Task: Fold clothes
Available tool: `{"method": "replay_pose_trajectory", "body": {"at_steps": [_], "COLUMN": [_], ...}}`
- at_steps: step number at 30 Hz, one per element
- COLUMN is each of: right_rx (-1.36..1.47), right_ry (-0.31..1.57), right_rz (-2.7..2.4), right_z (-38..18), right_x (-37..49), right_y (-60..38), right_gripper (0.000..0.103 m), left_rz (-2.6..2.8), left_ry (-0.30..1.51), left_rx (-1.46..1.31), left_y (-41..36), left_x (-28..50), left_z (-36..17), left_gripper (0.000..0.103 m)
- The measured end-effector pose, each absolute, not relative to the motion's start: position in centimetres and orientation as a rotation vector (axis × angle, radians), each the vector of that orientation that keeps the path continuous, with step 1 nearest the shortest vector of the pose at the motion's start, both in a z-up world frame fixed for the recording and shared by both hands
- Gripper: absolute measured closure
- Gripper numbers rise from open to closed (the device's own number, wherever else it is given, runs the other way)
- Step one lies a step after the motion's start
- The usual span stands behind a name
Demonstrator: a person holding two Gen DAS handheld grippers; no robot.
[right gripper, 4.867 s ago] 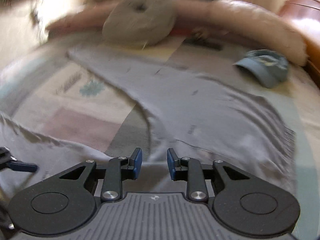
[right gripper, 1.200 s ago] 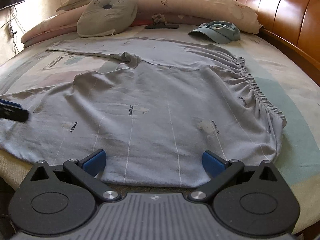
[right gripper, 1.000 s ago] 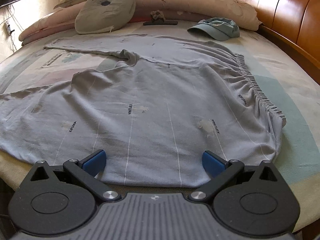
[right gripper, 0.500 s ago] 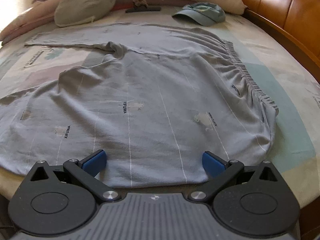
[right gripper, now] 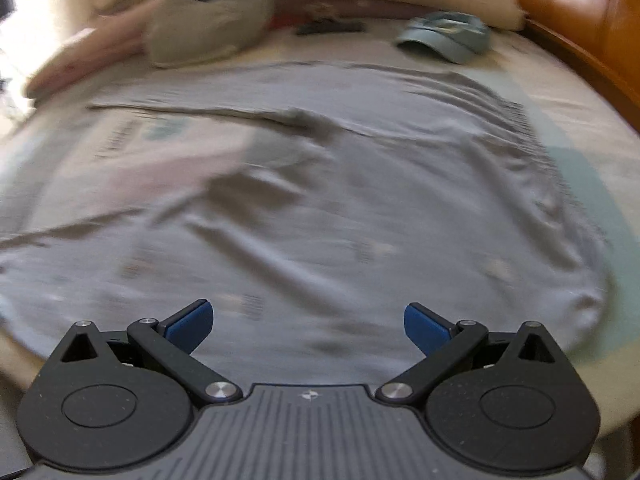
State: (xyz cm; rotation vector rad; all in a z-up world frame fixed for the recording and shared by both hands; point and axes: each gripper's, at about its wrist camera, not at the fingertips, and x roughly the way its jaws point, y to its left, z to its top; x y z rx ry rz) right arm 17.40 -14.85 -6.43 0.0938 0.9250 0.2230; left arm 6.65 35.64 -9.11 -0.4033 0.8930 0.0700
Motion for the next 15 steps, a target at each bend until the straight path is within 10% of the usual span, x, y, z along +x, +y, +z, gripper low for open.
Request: {"method": "replay_pose_trajectory", "body": {"at_steps": [15], "right_rx": [0.239], "right_ry": [0.989], "right_rz": [0.311], "right_z": [-8.1], "right_x": [17.7], "right_y": [-13.2], "right_gripper": [0.000], "left_rz": [0.088], "left_ry": [0.679], "left_rx": [-0.869], "left_y": [40.9], "left_x": [3.0], "left_z": [-11.0], "left_gripper": [0.014]}}
